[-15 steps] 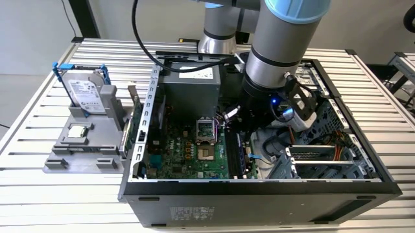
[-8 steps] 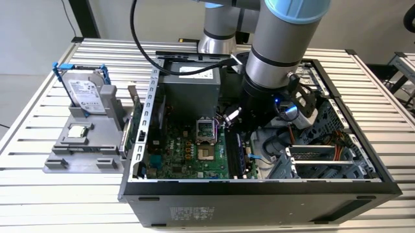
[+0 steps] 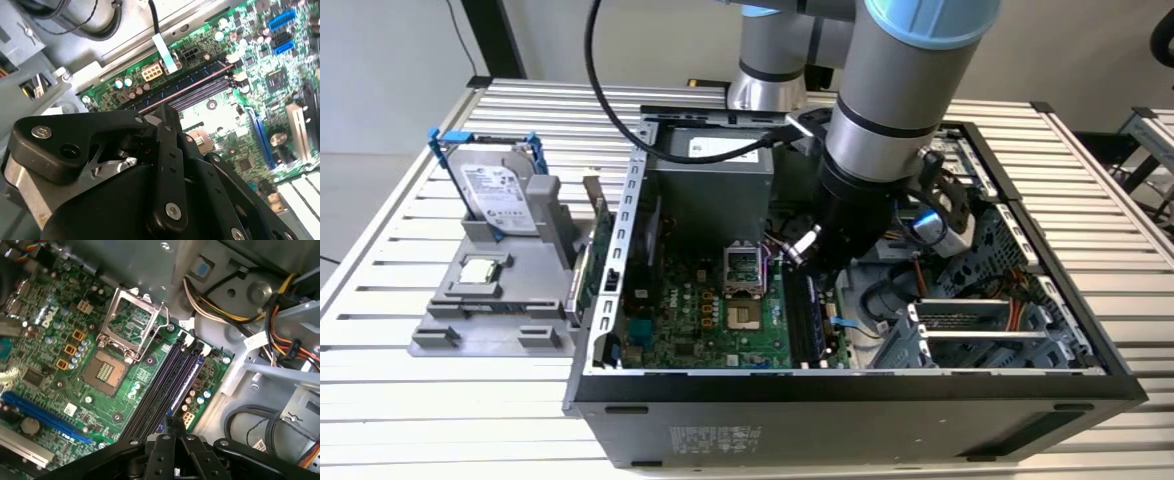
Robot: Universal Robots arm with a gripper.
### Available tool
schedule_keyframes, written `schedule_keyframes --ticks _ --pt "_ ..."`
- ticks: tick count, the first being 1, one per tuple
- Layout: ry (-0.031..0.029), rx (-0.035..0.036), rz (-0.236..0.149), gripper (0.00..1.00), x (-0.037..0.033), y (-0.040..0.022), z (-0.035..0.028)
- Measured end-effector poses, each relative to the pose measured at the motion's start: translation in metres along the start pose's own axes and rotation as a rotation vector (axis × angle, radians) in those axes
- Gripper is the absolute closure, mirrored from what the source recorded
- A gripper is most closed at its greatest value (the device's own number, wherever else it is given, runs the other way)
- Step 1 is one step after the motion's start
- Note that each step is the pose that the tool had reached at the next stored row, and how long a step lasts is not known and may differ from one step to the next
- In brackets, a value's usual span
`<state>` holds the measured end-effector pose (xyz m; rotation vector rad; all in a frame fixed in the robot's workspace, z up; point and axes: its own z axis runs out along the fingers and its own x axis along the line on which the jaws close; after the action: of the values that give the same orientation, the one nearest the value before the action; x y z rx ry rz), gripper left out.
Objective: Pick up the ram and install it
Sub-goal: 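Press down the ram until it locks into place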
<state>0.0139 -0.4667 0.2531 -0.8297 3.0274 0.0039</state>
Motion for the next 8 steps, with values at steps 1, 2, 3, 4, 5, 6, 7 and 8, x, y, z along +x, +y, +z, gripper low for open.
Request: schedule_keyframes --ticks 1,2,3,4,5,6,7,8 --pt "0.0000 0.0000 -0.018 1.00 0.0000 0.0000 0.0000" --pt "-0.0001 -0.0001 -0.035 1.00 0.0000 0.0000 0.0000" --pt "-0.0002 -0.0002 -0.054 1.00 0.0000 0.0000 0.0000" --pt "-0.0004 -0.0004 -0.071 1.00 0.0000 0.0000 0.0000" --pt "-0.0008 -0.0008 -0.087 1.00 0.0000 0.0000 0.0000" --pt "-0.0013 -0.0018 -0.102 1.00 0.0000 0.0000 0.0000" --pt "-0.0021 -0.0032 -0.117 1.00 0.0000 0.0000 0.0000" --pt "-0.0033 -0.0051 -0.130 1.00 0.0000 0.0000 0.0000"
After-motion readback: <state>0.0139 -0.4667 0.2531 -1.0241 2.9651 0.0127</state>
